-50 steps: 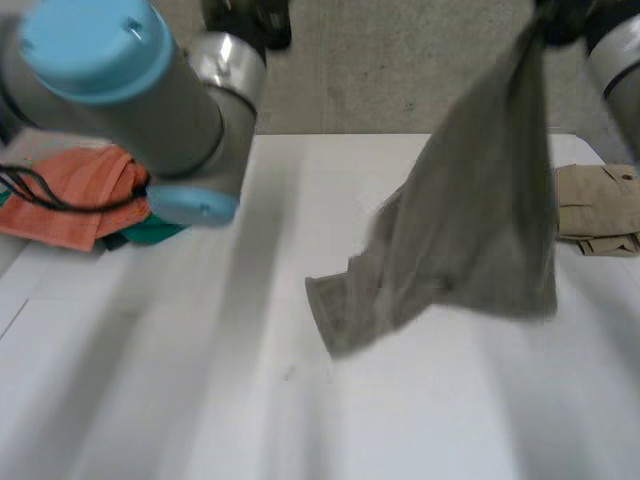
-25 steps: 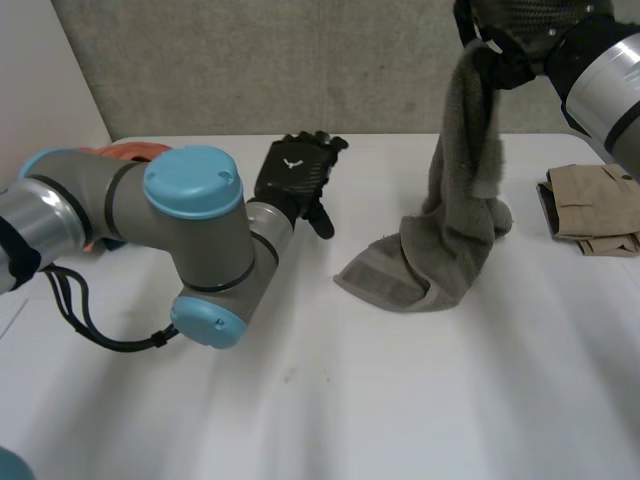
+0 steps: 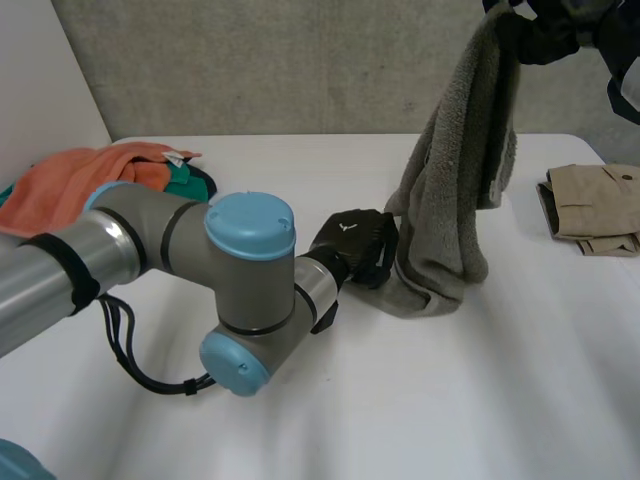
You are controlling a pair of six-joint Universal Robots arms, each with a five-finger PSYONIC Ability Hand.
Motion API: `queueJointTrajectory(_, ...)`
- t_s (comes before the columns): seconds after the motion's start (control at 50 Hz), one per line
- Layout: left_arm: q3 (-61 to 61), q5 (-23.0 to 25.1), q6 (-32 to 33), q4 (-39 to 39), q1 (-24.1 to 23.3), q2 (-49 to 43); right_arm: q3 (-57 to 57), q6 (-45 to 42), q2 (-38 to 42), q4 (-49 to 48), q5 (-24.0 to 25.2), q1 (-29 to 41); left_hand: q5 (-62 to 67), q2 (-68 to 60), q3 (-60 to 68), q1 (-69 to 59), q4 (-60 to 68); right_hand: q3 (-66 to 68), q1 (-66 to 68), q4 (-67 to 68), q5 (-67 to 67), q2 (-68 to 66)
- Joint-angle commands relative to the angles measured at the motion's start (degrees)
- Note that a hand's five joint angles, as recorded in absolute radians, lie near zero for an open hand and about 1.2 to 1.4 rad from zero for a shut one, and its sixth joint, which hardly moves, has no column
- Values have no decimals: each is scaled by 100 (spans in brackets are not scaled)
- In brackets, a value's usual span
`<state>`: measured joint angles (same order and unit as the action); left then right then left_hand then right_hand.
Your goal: Fold the laundry.
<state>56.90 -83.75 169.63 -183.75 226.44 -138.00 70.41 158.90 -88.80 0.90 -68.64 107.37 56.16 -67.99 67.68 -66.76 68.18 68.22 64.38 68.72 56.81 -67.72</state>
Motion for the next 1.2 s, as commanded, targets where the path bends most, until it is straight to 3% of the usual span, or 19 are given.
queueJointTrajectory(0.02, 278, 25, -474, 288, 181, 624, -62, -35, 355, 33, -308, -6, 1384, -1201, 1232, -1324, 1182, 1178, 1562, 1128, 1319, -1228)
queueJointTrajectory(0.06, 401, 17, -475, 253, 199, 801, -54, -52, 346, 103, -308, 29, 1384, -1201, 1232, -1324, 1182, 1178, 1562, 1128, 1319, -1228)
queueJointTrajectory(0.08, 401, 8, -466, 235, 190, 836, -71, -53, 337, 199, -299, 82, 570, -387, 418, -510, 369, 1178, 1562, 1128, 1319, -1228)
queueJointTrajectory(0.1, 392, 8, -475, 217, 190, 862, -80, -53, 328, 243, -299, 91, -821, 1003, -972, 880, -1022, 1178, 1562, 1128, 1319, -1228)
queueJointTrajectory(0.12, 366, -36, -449, 174, 182, 828, -89, -53, 320, 287, -282, 100, -3183, 3365, -3334, 3242, -3384, 1178, 1562, 1128, 1319, -1228)
queueJointTrajectory(0.14, 357, -54, -440, 156, 173, 810, -115, -53, 311, 305, -255, 100, -3506, 3689, -3658, 3565, -3707, 1178, 1562, 1128, 1319, -1228)
queueJointTrajectory(0.34, -169, -107, -439, 156, -161, 125, -238, 9, -331, 463, -246, 214, -3543, 3726, -3695, 3602, -3744, 1178, 1562, 1128, 1319, -1228)
queueJointTrajectory(0.64, -1242, -124, -536, 112, -451, -622, -212, 132, -621, 956, -457, 548, -3140, 3323, -3292, 3199, -3341, 1178, 1562, 1128, 1319, -1228)
queueJointTrajectory(0.72, -1269, -133, -712, 147, -513, -737, -229, 141, -621, 947, -519, 487, -1027, 1210, -1178, 1086, -1228, 1178, 1562, 1128, 1319, -1228)
queueJointTrajectory(0.74, -1243, -159, -738, 182, -521, -728, -229, 141, -621, 947, -519, 469, 696, -513, 544, -636, 494, 1178, 1562, 1128, 1319, -1228)
queueJointTrajectory(0.76, -1190, -194, -738, 191, -522, -693, -221, 141, -604, 947, -510, 460, 1377, -1194, 1225, -1317, 1175, 1178, 1562, 1128, 1319, -1228)
queueJointTrajectory(0.8, -1015, -430, -712, 278, -591, -562, -177, 106, -533, 973, -501, 451, 1384, -1201, 1232, -1324, 1182, 1178, 1562, 1128, 1319, -1228)
queueJointTrajectory(0.86, -664, -809, -659, 402, -513, -141, -71, 79, -472, 964, -492, 399, 1384, -1201, 1232, -1324, 1182, 1178, 1562, 1128, 1319, -1228)
queueJointTrajectory(0.94, 153, -1214, -265, 498, 136, 983, -36, -95, -86, 982, -501, 75, 1384, -1201, 1232, -1324, 1182, 1178, 1562, 1128, 1319, -1228)
queueJointTrajectory(1.04, 1269, -1205, 753, 464, 831, 2695, -36, -623, 135, 1122, -510, -374, 1384, -1201, 1232, -1324, 1182, 1178, 1562, 1128, 1319, -1228)
queueJointTrajectory(1.2, 2017, -1196, 2291, 647, 1060, 4060, 69, -1704, 530, 1834, -510, -568, 1384, -1201, 1232, -1324, 1182, 1178, 1562, 1128, 1319, -1228)
